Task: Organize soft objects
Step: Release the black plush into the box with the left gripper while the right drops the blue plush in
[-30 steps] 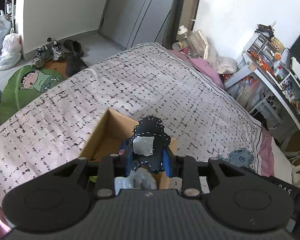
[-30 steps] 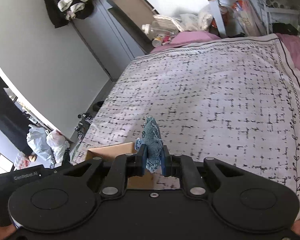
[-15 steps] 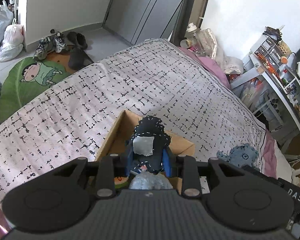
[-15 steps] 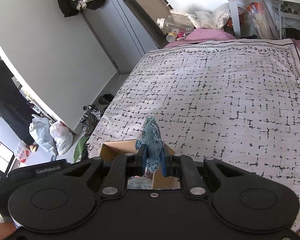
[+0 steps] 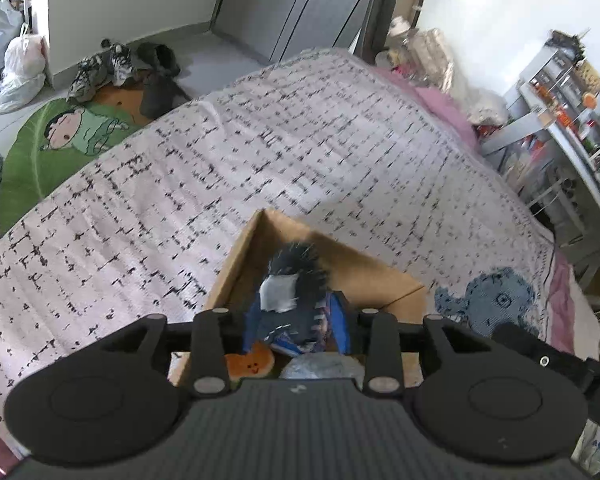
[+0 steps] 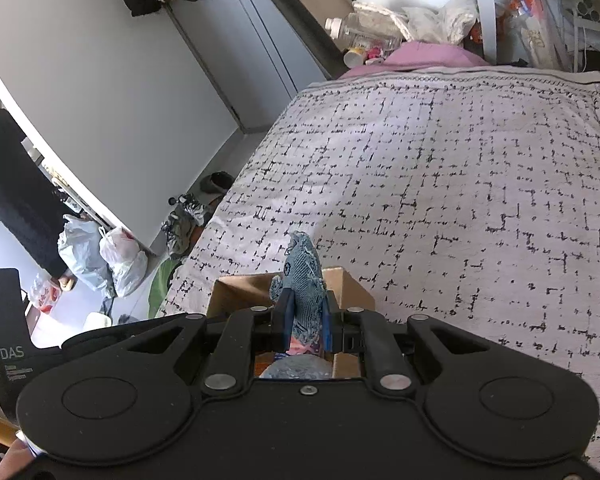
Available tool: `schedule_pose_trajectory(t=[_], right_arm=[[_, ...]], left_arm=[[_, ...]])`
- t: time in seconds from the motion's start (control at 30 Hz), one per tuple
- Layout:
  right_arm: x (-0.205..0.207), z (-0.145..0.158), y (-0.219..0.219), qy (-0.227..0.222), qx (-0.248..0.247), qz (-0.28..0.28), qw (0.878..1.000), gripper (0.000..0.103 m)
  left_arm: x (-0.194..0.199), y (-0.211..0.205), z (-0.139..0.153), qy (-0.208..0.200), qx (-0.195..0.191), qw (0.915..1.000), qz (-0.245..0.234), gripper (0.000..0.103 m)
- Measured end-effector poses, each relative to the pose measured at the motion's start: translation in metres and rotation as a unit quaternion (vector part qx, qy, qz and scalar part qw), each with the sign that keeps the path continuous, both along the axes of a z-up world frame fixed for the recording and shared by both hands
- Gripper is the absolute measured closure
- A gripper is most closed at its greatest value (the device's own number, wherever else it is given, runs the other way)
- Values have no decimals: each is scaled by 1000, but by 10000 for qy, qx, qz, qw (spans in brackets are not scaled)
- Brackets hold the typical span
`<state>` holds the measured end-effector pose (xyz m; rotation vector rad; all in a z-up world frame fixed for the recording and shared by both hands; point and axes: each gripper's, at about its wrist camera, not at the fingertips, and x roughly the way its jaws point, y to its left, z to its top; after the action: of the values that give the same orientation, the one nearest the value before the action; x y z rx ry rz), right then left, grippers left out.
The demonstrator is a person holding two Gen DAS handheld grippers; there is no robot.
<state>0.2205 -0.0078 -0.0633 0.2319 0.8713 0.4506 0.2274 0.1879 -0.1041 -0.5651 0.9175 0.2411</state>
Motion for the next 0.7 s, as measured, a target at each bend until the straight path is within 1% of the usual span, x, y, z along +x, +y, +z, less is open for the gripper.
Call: schedule_pose_trajectory(t=[0.07, 0.13, 0.23, 0.3, 0.33, 0.37, 0.43, 0.5, 0.57, 0.63, 0.7], right_arm=[[2, -4, 3, 50, -18, 10, 10000, 89], [3, -8, 5, 93, -45, 15, 9999, 89], [5, -11, 9, 126, -40, 35, 9999, 88], [6, -13, 11, 146, -6, 28, 9999, 82], [8, -15, 12, 171, -10, 16, 9999, 81], [10, -17, 13, 196, -36, -3, 9998, 76], [10, -20, 12, 240, -106, -73, 9996, 70], [7, -19, 8, 198, -118, -91, 9997, 67], [3, -17, 4, 187, -85, -82, 9998, 62], [0, -14, -2, 187, -67, -107, 9997, 62], [-3, -11, -9, 186, -40, -122, 9997, 61]], left_arm=[[-1, 2, -3, 25, -92, 10000, 1, 62], [-3, 4, -4, 49, -75, 10000, 22, 59], [-5, 6, -3, 67, -85, 9999, 49, 59], [-5, 6, -1, 49, -96, 9999, 4, 59], [-6, 5, 1, 43, -89, 9999, -31, 59], [-6, 4, 2, 41, -84, 9999, -54, 59], [-8, 3, 5, 24, -85, 9999, -80, 58], [-9, 2, 8, 13, -63, 9999, -101, 58], [-10, 0, 10, 30, -21, 9999, -132, 52], [-12, -3, 13, 36, 11, 9999, -142, 46], [-13, -6, 16, 48, 17, 9998, -166, 43]])
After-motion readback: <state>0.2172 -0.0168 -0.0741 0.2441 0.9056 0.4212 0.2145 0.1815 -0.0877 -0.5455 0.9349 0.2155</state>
